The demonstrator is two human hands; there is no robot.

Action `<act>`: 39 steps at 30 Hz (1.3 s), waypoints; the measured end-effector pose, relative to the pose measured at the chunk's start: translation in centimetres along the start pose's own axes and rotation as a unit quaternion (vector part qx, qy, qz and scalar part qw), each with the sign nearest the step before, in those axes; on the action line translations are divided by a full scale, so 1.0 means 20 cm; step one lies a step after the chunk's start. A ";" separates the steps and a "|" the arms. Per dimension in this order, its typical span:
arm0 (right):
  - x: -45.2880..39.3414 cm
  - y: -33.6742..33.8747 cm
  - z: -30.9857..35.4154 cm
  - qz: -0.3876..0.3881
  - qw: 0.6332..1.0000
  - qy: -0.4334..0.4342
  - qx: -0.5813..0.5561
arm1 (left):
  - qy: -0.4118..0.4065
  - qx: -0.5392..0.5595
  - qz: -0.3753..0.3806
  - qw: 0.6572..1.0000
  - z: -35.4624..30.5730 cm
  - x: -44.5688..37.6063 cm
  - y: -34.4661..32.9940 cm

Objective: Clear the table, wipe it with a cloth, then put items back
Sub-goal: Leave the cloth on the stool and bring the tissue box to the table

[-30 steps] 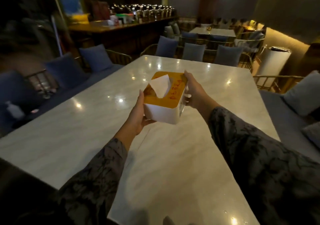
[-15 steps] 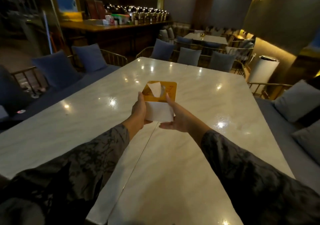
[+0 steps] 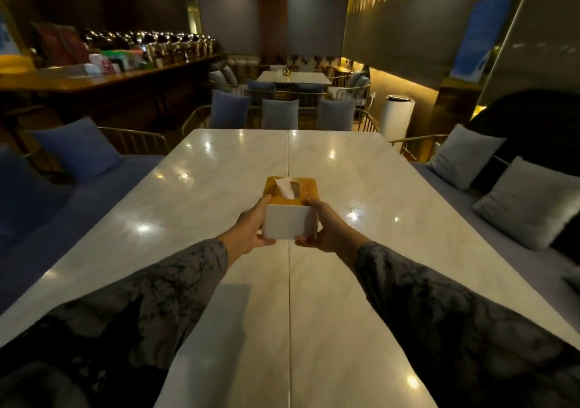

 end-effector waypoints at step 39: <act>-2.41 0.50 -0.14 -0.227 0.951 0.057 0.201 | 0.097 -0.076 -0.059 0.991 0.31 -2.48 0.01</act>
Point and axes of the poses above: each hand's wrist, its own x-axis away from the middle knuckle, its own y-axis out of the back of the hand, z = x × y, the point moved 8 cm from there along -x, towards the middle knuckle, and after that the axes turned 8 degrees about x, right-handed, at the moved point
